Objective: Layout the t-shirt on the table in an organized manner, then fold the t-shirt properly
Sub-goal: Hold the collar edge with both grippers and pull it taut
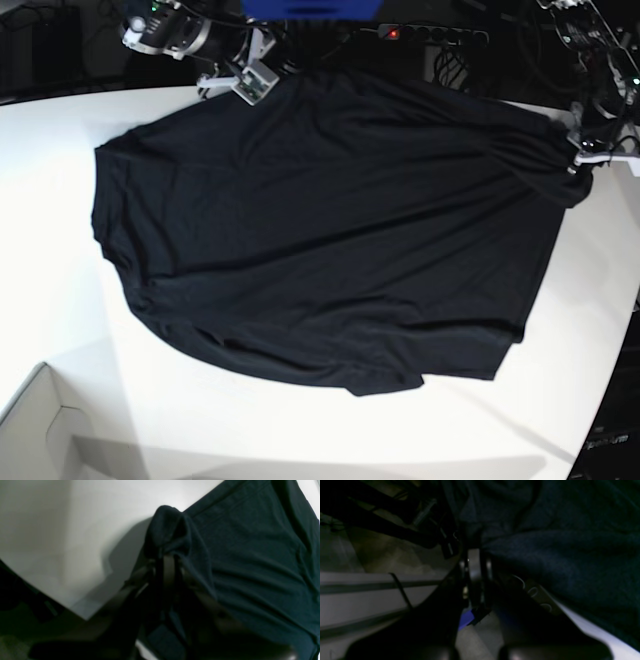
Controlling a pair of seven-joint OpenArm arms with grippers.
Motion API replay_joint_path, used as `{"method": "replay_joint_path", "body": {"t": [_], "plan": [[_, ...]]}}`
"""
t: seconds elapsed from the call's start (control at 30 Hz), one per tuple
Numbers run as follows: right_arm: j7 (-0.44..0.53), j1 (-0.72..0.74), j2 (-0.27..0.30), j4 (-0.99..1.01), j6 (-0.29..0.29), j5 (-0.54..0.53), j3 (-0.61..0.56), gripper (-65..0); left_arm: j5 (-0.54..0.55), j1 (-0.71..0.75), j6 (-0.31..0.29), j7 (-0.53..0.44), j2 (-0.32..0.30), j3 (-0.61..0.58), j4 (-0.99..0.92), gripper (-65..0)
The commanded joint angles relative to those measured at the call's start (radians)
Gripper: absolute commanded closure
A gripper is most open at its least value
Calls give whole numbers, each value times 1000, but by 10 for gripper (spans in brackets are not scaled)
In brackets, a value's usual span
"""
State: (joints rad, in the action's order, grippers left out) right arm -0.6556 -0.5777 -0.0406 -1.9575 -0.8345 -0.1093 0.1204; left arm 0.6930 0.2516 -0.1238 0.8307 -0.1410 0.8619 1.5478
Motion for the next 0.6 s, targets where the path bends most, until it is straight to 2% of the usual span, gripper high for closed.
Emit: {"method": "replay_joint_path", "body": {"t": [0.0, 0.3, 0.47, 0.57], "plan": [[132, 95, 51, -44, 136, 30, 121, 0, 14, -2, -3, -15, -16, 4, 21, -1], [133, 40, 80, 0, 136, 32, 137, 0, 14, -7, -3, -21, -16, 1, 20, -1], [208, 12, 84, 40, 136, 32, 158, 0, 14, -7, -3, -23, -16, 1, 20, -1], [221, 11, 94, 62, 136, 32, 178, 0, 14, -7, -3, -23, -16, 0, 20, -1]]}}
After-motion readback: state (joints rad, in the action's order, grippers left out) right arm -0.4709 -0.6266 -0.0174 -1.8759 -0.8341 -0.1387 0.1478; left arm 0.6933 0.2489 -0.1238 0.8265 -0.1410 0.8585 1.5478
